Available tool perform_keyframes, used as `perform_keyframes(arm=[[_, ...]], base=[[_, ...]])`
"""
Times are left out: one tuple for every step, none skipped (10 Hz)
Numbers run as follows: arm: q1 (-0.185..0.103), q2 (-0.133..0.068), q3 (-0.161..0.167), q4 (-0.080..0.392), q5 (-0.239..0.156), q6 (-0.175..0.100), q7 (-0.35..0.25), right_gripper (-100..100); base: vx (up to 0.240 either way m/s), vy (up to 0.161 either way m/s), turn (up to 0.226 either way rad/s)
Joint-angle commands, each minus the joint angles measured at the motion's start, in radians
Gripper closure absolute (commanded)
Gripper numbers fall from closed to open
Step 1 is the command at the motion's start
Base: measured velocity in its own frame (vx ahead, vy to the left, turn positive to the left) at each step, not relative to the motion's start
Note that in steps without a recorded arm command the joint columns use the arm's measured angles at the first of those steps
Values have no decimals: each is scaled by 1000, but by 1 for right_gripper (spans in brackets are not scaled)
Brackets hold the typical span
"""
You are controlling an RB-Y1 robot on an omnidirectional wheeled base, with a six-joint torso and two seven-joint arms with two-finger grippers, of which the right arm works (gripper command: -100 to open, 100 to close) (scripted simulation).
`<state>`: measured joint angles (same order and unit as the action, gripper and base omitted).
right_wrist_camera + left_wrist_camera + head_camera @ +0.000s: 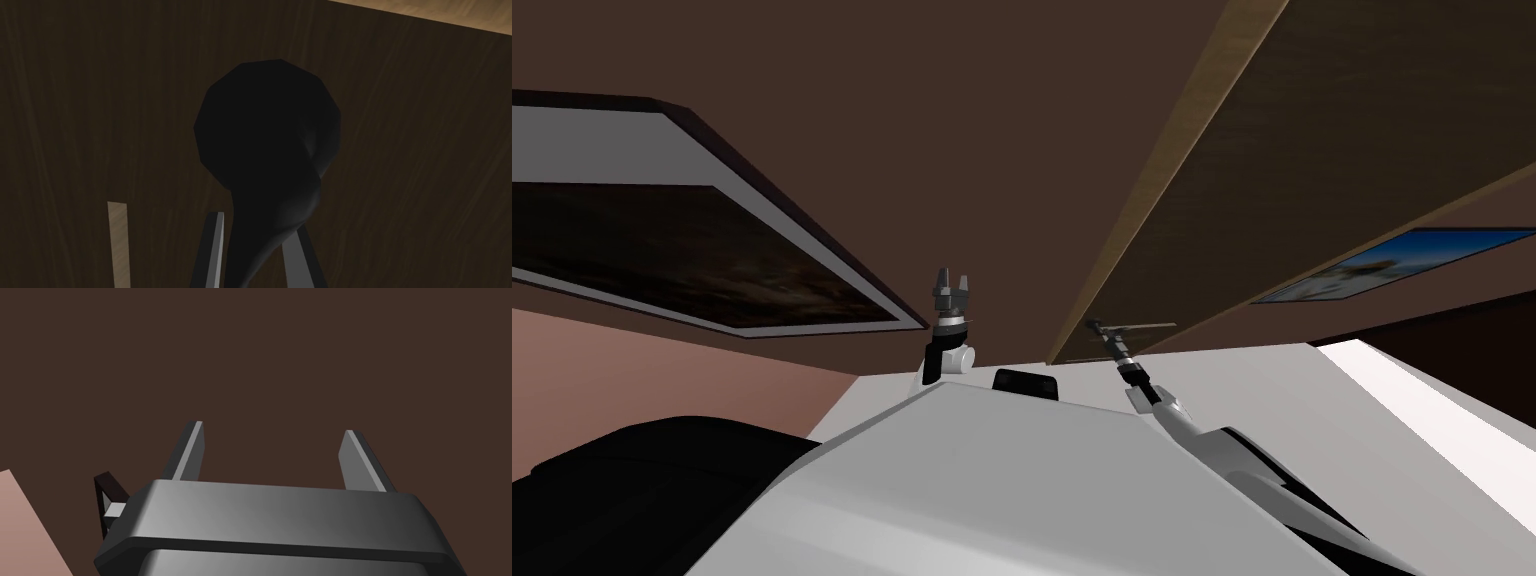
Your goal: Pull the door open
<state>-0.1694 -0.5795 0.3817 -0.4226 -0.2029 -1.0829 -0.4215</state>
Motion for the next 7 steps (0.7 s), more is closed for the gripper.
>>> perform_keyframes(arm=[[-1, 1, 1, -3, 1, -2, 1, 100], [-1, 1, 1, -3, 1, -2, 1, 100], [-1, 1, 1, -3, 1, -2, 1, 100], [-1, 1, 1, -3, 1, -2, 1, 100], [12, -9, 8, 6, -6, -27, -6, 100], [16, -13, 11, 9, -8, -36, -8, 100], [27, -21, 17, 16, -13, -59, -13, 100]], base=[[-6, -7, 2], [0, 0, 0], [0, 0, 0], [0, 0, 0], [-98, -70, 210], [-151, -97, 196], [-148, -93, 174]])
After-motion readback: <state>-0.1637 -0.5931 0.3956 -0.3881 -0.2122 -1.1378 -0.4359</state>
